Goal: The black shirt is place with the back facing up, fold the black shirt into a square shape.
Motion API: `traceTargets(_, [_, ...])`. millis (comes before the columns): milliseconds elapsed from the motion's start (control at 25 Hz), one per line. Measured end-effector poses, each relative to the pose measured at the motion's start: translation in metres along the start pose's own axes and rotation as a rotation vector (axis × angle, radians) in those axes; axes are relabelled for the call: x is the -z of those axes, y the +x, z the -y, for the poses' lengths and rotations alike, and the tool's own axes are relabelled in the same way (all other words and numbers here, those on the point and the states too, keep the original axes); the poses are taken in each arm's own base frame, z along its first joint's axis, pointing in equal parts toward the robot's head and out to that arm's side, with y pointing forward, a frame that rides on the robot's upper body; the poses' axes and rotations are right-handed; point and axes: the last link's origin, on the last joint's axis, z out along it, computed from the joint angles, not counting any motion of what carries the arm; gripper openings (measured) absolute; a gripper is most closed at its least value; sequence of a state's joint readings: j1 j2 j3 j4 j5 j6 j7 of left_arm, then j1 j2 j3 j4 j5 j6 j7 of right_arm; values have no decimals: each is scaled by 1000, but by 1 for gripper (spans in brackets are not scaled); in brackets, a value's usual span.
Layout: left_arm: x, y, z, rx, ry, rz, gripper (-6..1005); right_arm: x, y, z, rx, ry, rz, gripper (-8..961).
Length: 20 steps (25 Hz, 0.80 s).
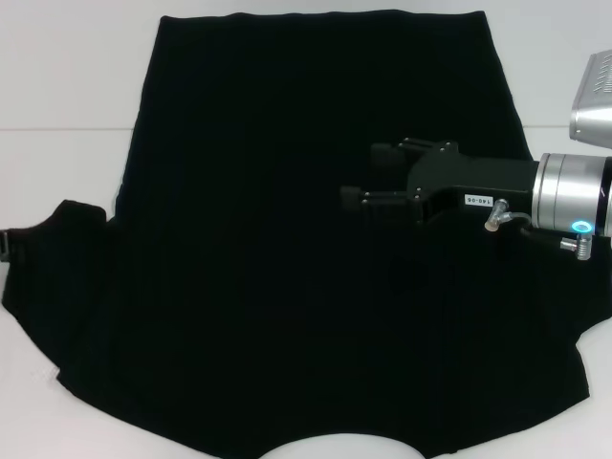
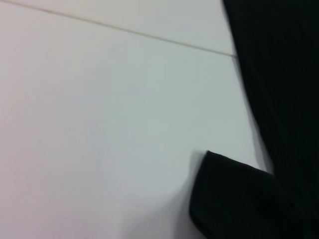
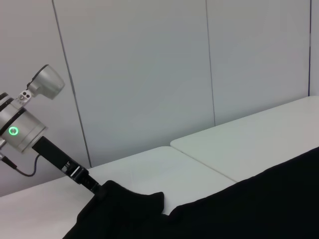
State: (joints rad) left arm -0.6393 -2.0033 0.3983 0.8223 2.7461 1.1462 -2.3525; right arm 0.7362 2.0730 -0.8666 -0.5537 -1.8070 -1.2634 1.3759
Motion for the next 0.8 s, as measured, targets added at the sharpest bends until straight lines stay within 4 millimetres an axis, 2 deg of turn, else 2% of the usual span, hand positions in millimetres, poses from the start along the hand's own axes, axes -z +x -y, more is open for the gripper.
traceTargets(800, [4, -1, 14, 16, 52, -36, 15, 1, 2, -1, -7, -4, 0, 913])
